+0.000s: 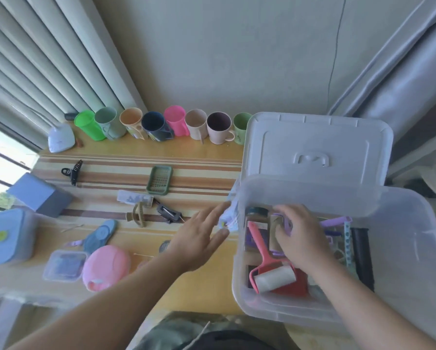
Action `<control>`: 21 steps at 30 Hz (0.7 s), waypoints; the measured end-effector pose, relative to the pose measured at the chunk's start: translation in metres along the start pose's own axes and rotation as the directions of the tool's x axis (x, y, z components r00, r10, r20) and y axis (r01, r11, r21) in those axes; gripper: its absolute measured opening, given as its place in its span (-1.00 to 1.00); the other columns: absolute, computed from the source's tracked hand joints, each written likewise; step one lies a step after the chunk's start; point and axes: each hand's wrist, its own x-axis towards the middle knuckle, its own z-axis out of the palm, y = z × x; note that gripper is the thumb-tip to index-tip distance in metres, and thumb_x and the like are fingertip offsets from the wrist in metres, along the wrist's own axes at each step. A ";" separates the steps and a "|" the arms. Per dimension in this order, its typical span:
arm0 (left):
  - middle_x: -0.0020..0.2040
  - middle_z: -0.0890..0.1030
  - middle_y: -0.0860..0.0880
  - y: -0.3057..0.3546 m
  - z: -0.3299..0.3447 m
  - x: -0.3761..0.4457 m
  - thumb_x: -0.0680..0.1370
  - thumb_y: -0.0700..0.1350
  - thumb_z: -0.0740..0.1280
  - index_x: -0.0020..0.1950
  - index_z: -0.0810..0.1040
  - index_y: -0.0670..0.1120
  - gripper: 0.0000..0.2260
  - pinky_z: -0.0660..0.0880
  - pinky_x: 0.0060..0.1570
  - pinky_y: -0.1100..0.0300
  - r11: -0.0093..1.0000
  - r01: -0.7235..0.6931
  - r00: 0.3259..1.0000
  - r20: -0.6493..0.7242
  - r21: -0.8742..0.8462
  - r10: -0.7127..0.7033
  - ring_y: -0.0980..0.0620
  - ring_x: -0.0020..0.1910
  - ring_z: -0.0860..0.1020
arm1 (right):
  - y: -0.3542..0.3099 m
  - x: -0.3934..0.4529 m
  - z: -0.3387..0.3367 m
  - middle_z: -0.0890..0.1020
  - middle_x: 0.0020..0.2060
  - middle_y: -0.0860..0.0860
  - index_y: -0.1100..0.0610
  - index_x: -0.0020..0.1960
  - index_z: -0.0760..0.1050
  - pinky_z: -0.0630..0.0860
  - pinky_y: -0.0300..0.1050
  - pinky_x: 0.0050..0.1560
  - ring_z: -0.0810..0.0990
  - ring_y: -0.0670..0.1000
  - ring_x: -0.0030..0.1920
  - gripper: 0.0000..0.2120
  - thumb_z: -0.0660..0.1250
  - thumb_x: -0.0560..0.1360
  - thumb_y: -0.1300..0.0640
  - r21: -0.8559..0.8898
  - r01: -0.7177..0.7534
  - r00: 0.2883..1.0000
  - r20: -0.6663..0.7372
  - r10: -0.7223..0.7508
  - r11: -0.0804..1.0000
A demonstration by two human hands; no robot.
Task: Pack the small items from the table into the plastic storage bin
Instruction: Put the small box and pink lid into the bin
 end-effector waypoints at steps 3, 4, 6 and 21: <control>0.48 0.31 -0.02 -0.074 -0.029 -0.032 0.66 0.20 0.17 0.64 -0.01 0.21 -0.40 0.31 0.44 -0.08 0.971 0.218 0.975 -0.056 0.093 -0.214 -0.06 0.44 0.30 | -0.070 0.018 0.029 0.59 0.07 0.02 0.10 0.26 0.59 0.47 -0.05 0.18 0.54 0.04 0.12 -0.58 0.42 0.43 0.35 0.053 0.135 0.990 -0.057 -0.132 0.989; 0.51 0.26 -0.05 -0.101 -0.040 -0.046 0.64 0.22 0.19 0.64 -0.01 0.23 -0.38 0.28 0.46 -0.12 0.942 0.309 0.951 -0.054 0.130 -0.304 -0.10 0.47 0.24 | -0.093 0.024 0.043 0.59 0.09 0.03 0.12 0.27 0.58 0.45 -0.08 0.20 0.53 0.04 0.15 -0.57 0.43 0.43 0.36 0.069 0.173 0.984 -0.056 -0.169 0.983; 0.52 0.21 -0.10 -0.157 -0.061 -0.076 0.59 0.29 0.17 0.60 0.08 0.26 -0.40 0.27 0.45 -0.21 0.880 0.437 0.898 -0.041 0.186 -0.438 -0.18 0.48 0.20 | -0.137 0.031 0.078 0.58 0.16 0.01 0.11 0.33 0.55 0.44 -0.11 0.26 0.50 0.02 0.22 -0.57 0.40 0.48 0.32 0.083 0.231 0.972 0.024 -0.234 0.969; 0.52 0.15 -0.04 -0.332 -0.113 -0.254 0.30 0.16 0.46 0.60 0.08 0.29 -0.06 0.47 0.25 -0.02 0.747 0.631 0.723 0.190 0.209 -0.664 -0.20 0.34 0.43 | -0.276 0.001 0.336 -0.14 0.60 0.10 -0.31 0.54 -0.35 0.33 0.28 0.33 0.20 0.37 0.47 0.12 0.52 0.43 -0.18 -0.172 0.491 0.531 0.837 -0.137 0.854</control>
